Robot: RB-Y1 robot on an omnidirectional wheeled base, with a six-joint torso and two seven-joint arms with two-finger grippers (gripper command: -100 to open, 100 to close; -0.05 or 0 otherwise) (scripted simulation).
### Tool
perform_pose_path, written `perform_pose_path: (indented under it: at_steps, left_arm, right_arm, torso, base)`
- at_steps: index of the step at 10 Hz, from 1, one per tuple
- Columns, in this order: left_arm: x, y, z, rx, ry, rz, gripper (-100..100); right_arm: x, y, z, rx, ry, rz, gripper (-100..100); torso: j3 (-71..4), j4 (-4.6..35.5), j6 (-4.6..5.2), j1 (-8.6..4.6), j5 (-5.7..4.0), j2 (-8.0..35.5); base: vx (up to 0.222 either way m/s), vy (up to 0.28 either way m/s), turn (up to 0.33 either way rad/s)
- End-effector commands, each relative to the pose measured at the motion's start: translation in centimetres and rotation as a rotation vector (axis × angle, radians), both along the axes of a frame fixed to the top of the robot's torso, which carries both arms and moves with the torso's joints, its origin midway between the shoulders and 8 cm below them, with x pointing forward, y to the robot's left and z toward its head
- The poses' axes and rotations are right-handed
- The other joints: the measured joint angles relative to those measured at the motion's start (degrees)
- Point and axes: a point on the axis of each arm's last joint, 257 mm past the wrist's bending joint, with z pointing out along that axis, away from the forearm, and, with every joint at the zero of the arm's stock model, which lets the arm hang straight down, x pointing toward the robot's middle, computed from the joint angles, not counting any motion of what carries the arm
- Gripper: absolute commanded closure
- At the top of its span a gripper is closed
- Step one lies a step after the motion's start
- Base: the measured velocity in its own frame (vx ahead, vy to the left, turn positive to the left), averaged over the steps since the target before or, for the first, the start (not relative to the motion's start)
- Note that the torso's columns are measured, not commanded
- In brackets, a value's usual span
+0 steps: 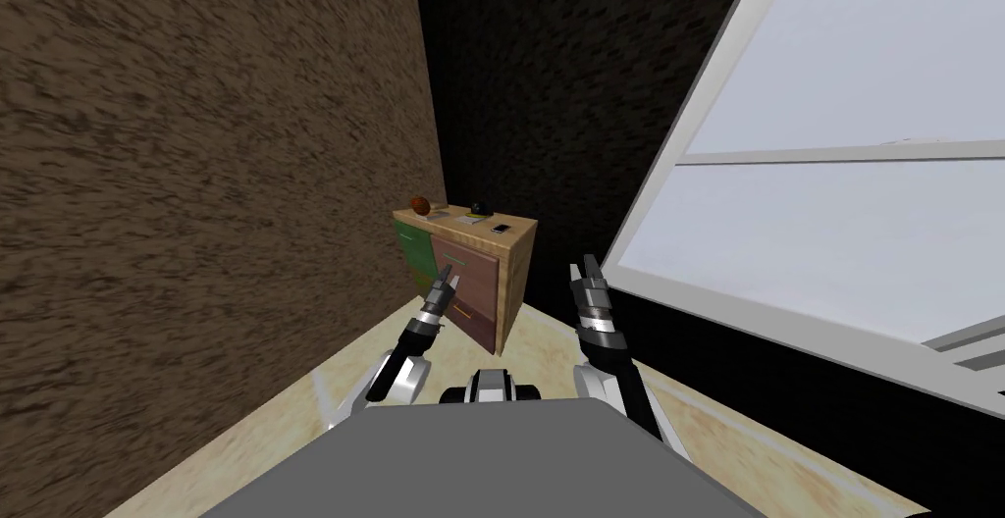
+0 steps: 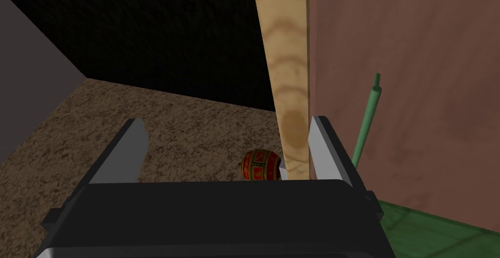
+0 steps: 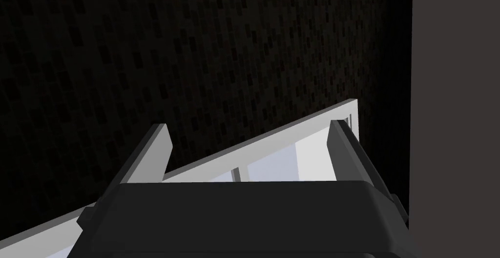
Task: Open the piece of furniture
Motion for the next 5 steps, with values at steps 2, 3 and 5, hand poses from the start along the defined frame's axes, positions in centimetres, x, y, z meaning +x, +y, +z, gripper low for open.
perform_pose_path:
  at_steps: [2,3,5]
  left_arm:
    - [1.2,-1.6,-3.6,0.077,0.073,-0.038,-100]
    - [1.4,-1.9,-4.3,0.093,0.089,-0.046,-100]
    - [2.0,-2.6,-6.7,0.141,0.134,-0.066,-100]
  right_arm:
    - [0.0,0.0,0.0,0.0,0.0,0.0,0]
    - [0.0,0.0,0.0,0.0,0.0,0.0,0]
    - [0.0,0.0,0.0,0.0,0.0,0.0,0]
  torso:
    - [0.1,0.0,-0.01,0.0,0.0,0.1]
    - [0.1,0.0,-0.01,0.08,0.02,0.2]
    - [0.0,0.0,0.01,0.06,0.02,0.1]
  base:
    - [0.081,0.113,-0.148]
    - [0.085,0.137,-0.13]
    - [0.09,0.148,-0.182]
